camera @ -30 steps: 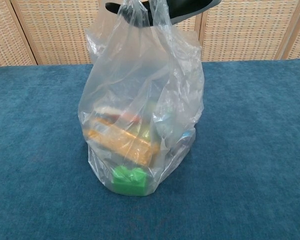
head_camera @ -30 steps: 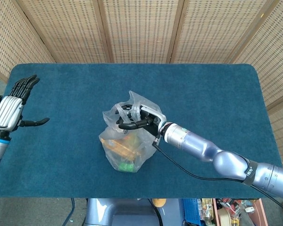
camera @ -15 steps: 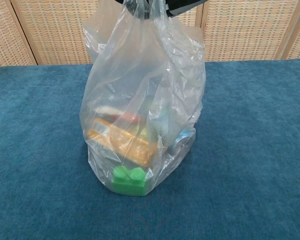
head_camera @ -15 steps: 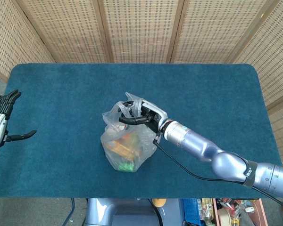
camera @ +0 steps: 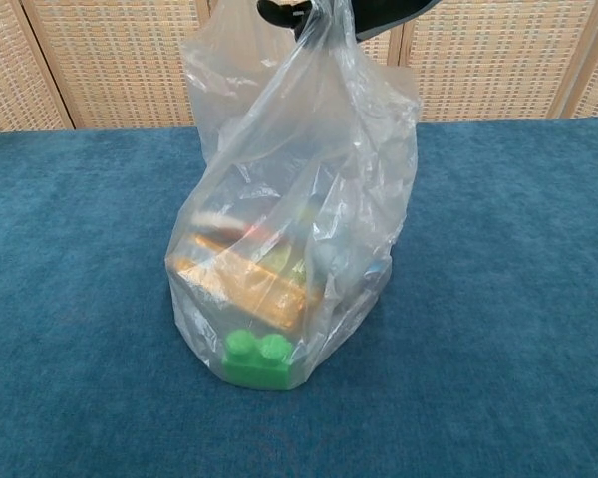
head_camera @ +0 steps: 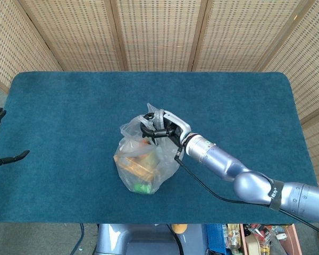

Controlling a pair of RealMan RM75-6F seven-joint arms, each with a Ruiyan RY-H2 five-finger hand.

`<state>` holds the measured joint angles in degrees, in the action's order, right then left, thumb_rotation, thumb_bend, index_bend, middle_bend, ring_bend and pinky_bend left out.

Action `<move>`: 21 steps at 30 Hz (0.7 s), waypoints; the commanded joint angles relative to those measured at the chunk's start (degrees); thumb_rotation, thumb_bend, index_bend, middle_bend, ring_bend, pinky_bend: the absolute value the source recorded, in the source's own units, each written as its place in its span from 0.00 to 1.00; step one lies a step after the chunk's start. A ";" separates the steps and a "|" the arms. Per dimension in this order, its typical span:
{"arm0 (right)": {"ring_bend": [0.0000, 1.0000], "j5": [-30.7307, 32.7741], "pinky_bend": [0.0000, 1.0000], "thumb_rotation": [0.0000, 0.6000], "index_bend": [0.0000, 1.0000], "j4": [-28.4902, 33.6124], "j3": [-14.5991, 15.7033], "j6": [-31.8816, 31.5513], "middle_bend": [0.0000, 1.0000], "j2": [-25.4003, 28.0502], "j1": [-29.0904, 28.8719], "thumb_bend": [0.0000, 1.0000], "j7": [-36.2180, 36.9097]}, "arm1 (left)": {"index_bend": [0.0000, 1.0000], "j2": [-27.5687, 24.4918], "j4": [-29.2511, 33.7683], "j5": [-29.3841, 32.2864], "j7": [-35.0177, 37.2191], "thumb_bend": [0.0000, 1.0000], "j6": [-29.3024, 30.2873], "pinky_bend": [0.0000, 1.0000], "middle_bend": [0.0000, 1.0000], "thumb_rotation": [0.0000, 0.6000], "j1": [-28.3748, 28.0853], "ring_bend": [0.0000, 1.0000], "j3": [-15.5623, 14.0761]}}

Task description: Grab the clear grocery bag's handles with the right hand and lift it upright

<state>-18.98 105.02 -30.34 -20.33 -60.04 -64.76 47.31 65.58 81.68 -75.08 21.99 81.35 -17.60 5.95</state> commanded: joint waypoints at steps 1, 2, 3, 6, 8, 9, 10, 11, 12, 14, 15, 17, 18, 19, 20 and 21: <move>0.55 0.99 0.78 1.00 0.63 -0.31 1.62 -1.33 0.73 -0.30 -1.19 0.55 -1.26 | 0.00 0.73 -0.97 0.31 0.43 0.11 -0.40 0.00 0.00 1.00 0.38 0.00 0.33; 0.57 1.32 0.82 1.00 0.64 -0.44 2.17 -1.68 0.73 -0.39 -1.58 0.55 -1.72 | 0.00 0.87 -1.32 0.35 0.71 0.11 -0.61 0.00 0.00 1.00 0.45 0.00 0.48; 0.58 1.59 0.84 1.00 0.65 -0.65 2.71 -2.39 0.74 -0.56 -1.98 0.55 -2.26 | 0.00 0.91 -1.51 0.30 0.90 0.11 -0.67 0.00 0.00 1.00 0.51 0.00 0.67; 0.58 2.42 0.84 1.00 0.66 -0.90 3.53 -5.55 0.74 -1.50 -2.68 0.56 -3.24 | 0.00 0.92 -1.70 -0.14 1.17 0.11 -0.45 0.00 0.00 1.00 0.77 0.00 0.97; 0.58 3.28 0.84 1.00 0.66 -1.00 4.63 -6.86 0.74 -1.85 -3.45 0.56 -4.60 | 0.00 0.87 -1.67 -0.47 1.23 0.11 -0.36 0.00 0.00 1.00 0.96 0.00 1.17; 0.58 3.80 0.84 1.00 0.66 -0.96 4.84 -7.13 0.74 -1.91 -3.70 0.56 -4.94 | 0.00 0.85 -1.67 -0.54 1.25 0.11 -0.43 0.00 0.00 1.00 1.02 0.00 1.29; 0.58 4.27 0.84 1.00 0.66 -0.93 4.98 -7.27 0.74 -1.90 -3.88 0.56 -5.24 | 0.00 0.83 -1.67 -0.62 1.29 0.11 -0.53 0.00 0.00 1.00 1.07 0.00 1.38; 0.58 4.50 0.84 1.00 0.66 -0.95 5.15 -7.22 0.74 -1.85 -4.06 0.57 -5.69 | 0.00 0.81 -1.67 -0.70 1.40 0.11 -0.63 0.00 0.00 1.00 1.13 0.00 1.48; 0.58 4.62 0.84 1.00 0.67 -1.02 5.45 -7.21 0.74 -1.79 -4.26 0.58 -6.30 | 0.00 0.81 -1.71 -0.81 1.47 0.11 -0.73 0.00 0.00 1.00 1.16 0.00 1.56; 0.58 4.59 0.84 1.00 0.67 -1.14 6.12 -7.52 0.74 -1.72 -4.69 0.61 -7.55 | 0.00 0.80 -1.75 -0.99 1.56 0.11 -0.89 0.00 0.00 1.00 1.20 0.00 1.64; 0.58 4.61 0.85 1.00 0.67 -1.16 6.62 -7.62 0.74 -1.63 -5.00 0.64 -8.46 | 0.00 0.79 -1.81 -1.08 1.64 0.11 -1.00 0.00 0.00 1.00 1.23 0.00 1.72; 0.58 5.12 0.87 1.00 0.68 -1.18 6.92 -7.64 0.74 -1.38 -5.34 0.72 -9.32 | 0.00 0.79 -1.92 -1.29 1.70 0.11 -1.21 0.00 0.00 1.00 1.27 0.00 1.85; 0.58 5.23 0.87 1.00 0.68 -1.19 6.89 -8.06 0.74 -1.26 -5.46 0.79 -9.72 | 0.00 0.77 -1.98 -1.34 1.67 0.11 -1.33 0.00 0.00 1.00 1.30 0.00 1.92; 0.58 5.44 0.88 1.00 0.68 -1.06 6.80 -8.47 0.74 -1.17 -5.51 0.83 -9.98 | 0.00 0.78 -2.07 -1.37 1.59 0.11 -1.42 0.00 0.00 1.00 1.33 0.00 2.00; 0.58 5.63 0.89 1.00 0.69 -0.91 6.67 -8.84 0.75 -1.03 -5.54 0.90 -10.23 | 0.00 0.81 -2.13 -1.37 1.48 0.12 -1.50 0.00 0.00 1.00 1.35 0.00 2.10; 0.58 5.78 0.90 1.00 0.70 -0.77 6.50 -9.15 0.75 -0.80 -5.59 0.95 -10.52 | 0.00 0.79 -2.16 -1.32 1.32 0.12 -1.61 0.00 0.00 1.00 1.39 0.00 2.19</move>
<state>-13.46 104.08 -23.69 -29.11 -61.11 -70.20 37.15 66.38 79.55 -76.43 23.39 79.81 -16.24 8.09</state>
